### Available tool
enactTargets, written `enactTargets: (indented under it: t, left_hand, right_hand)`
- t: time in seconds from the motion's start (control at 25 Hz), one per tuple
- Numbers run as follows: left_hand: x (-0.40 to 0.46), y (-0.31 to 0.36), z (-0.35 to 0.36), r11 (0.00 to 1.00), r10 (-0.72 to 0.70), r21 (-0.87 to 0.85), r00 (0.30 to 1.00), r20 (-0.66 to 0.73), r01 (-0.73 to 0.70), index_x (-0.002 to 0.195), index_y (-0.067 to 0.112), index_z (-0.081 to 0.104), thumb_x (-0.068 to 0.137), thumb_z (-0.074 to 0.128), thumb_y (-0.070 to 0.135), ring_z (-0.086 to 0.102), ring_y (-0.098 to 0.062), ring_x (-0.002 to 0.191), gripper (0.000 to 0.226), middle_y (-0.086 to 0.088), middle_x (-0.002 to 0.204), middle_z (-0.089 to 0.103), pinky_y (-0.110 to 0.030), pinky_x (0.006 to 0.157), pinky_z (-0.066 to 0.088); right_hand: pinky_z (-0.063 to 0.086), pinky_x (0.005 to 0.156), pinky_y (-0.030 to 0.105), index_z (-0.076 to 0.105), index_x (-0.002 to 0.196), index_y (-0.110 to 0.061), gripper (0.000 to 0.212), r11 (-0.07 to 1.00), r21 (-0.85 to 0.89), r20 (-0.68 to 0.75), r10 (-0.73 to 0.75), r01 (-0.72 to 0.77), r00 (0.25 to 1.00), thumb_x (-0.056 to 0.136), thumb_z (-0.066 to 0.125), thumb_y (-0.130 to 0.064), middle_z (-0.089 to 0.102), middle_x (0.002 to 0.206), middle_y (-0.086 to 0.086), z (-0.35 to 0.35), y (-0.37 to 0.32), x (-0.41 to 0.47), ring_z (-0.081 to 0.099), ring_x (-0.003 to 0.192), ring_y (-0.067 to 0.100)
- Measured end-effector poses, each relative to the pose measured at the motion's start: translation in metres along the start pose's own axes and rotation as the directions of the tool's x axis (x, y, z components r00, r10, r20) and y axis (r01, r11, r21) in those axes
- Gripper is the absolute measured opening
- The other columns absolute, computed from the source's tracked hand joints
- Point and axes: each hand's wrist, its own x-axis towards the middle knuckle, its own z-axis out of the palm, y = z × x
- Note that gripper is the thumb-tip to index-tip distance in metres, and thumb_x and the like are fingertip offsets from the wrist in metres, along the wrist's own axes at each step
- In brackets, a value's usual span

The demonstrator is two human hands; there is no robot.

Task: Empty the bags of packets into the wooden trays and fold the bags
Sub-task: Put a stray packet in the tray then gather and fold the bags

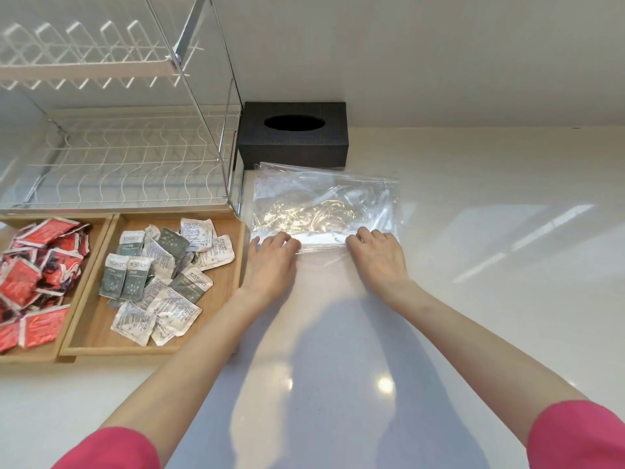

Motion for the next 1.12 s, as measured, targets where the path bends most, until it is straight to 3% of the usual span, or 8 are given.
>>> enactTargets:
  t: [0.12,0.28,0.48,0.6,0.72,0.84,0.92,1.12]
  left_hand:
    - [-0.012,0.004,-0.004,0.998,0.004,-0.065,0.996,-0.087,-0.010,0.128,0.009,0.043,0.081,0.049,0.010,0.039,-0.033,0.127,0.048,-0.015,0.133,0.046,-0.046,0.106,0.024]
    - [-0.041,0.011,-0.010,0.921,-0.109,-0.389,0.944,-0.312,-0.022,0.110,0.001,0.054,0.080,0.055,0.011,0.053,-0.032,0.102,0.032,-0.016,0.106,0.053,-0.031,0.085,0.037]
    - [-0.068,0.038,-0.014,0.617,-0.310,-0.745,0.948,0.065,0.253,0.114,0.004,0.053,0.087,0.053,0.027,0.057,-0.019,0.103,0.035,-0.007,0.113,0.057,-0.021,0.086,0.040]
    - [-0.069,0.049,-0.011,0.189,-0.239,-0.874,0.884,0.401,0.448,0.134,0.006,0.034,0.086,0.052,0.041,0.050,-0.020,0.120,0.062,-0.004,0.130,0.049,-0.032,0.096,0.044]
    - [-0.066,0.051,-0.006,-0.370,-0.080,-0.810,0.853,0.515,0.454,0.117,0.009,0.043,0.084,0.056,0.037,0.059,-0.023,0.103,0.045,-0.009,0.108,0.052,-0.030,0.072,0.054]
    - [-0.070,0.054,0.000,-0.353,-0.181,-0.818,0.825,0.536,0.454,0.095,0.012,0.042,0.088,0.053,0.019,0.062,-0.016,0.064,0.015,-0.011,0.079,0.053,-0.021,0.048,0.052]
    - [-0.074,0.052,0.004,-0.292,-0.270,-0.843,0.806,0.527,0.453,0.106,0.010,0.045,0.089,0.047,0.011,0.062,-0.013,0.050,0.017,-0.010,0.077,0.053,-0.019,0.042,0.048]
    - [-0.083,0.039,-0.002,-0.244,-0.290,-0.876,0.831,0.476,0.416,0.111,0.012,0.049,0.090,0.042,0.003,0.061,-0.008,0.044,0.024,-0.005,0.086,0.063,-0.020,0.041,0.047]
  right_hand:
    - [0.026,0.046,0.024,0.055,0.058,-0.012,0.045,1.000,0.005,0.028,-0.001,0.001,1.000,0.022,0.077,0.003,0.056,0.057,0.004,-0.010,-0.002,-0.005,0.053,0.045,0.023]
    - [0.026,0.067,0.032,0.054,0.099,-0.006,0.022,0.991,0.126,0.090,0.031,-0.043,0.995,0.079,0.050,0.003,0.057,0.103,0.013,-0.014,0.000,-0.012,0.053,0.092,0.032]
    - [0.033,0.058,0.036,0.062,0.097,-0.003,0.023,0.964,0.256,-0.053,0.093,-0.076,0.994,0.077,0.052,0.002,0.062,0.090,0.018,-0.020,-0.016,-0.029,0.060,0.082,0.037]
    - [0.039,0.042,0.027,0.066,0.071,-0.013,0.026,0.979,0.197,-0.148,0.077,-0.047,0.986,0.050,0.077,-0.004,0.062,0.063,0.007,-0.023,-0.035,-0.050,0.059,0.053,0.029]
    - [0.040,0.045,0.024,0.065,0.075,-0.021,0.033,0.971,0.240,-0.120,0.042,-0.012,0.992,0.047,0.081,-0.012,0.062,0.066,-0.001,-0.022,-0.057,-0.078,0.059,0.056,0.021]
    - [0.044,0.073,0.034,0.058,0.111,-0.017,0.033,0.946,0.321,0.018,0.045,-0.049,0.999,0.077,0.060,-0.015,0.061,0.104,0.006,-0.027,-0.068,-0.097,0.058,0.091,0.028]
    - [0.033,0.093,0.038,0.043,0.129,-0.019,0.041,0.883,0.463,0.191,-0.020,-0.072,0.981,0.088,0.044,-0.024,0.047,0.127,0.006,-0.029,-0.070,-0.106,0.046,0.114,0.028]
    - [0.030,0.105,0.032,0.049,0.128,-0.022,0.041,0.556,0.800,0.191,0.120,-0.225,0.974,0.090,0.048,-0.038,0.050,0.128,0.005,-0.049,-0.042,-0.107,0.046,0.122,0.020]
